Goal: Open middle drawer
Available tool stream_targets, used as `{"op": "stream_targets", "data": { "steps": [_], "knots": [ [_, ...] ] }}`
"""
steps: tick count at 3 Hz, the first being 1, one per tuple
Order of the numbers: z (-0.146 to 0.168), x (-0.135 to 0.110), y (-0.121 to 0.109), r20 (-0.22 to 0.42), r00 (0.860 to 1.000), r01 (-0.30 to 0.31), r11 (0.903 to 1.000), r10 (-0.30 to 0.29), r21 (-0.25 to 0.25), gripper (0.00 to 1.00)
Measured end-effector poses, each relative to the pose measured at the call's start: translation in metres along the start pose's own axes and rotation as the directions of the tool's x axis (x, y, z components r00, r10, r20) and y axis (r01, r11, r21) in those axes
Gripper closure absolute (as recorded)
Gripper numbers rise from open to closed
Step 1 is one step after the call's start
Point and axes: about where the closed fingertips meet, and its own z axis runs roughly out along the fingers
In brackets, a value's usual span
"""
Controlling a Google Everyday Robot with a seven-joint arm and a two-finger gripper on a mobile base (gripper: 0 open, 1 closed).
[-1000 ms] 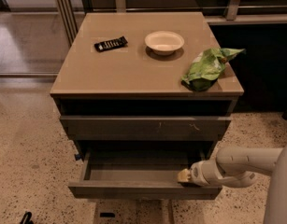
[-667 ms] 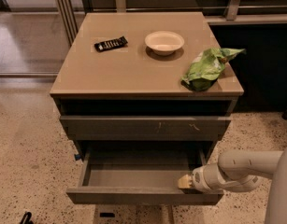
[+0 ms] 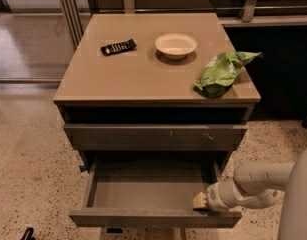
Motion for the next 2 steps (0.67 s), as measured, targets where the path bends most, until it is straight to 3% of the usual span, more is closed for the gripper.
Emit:
{"op": "stream_targets", "data": {
  "steps": [1, 2],
  "knots": [
    [0.000, -0.001, 0.000, 0.000, 1.000, 0.000, 1.0000, 0.000, 0.000, 1.00],
    [-0.015, -0.022, 0.010, 0.057, 0.996, 0.064, 0.9970, -0.066, 0.044, 1.00]
  ]
}}
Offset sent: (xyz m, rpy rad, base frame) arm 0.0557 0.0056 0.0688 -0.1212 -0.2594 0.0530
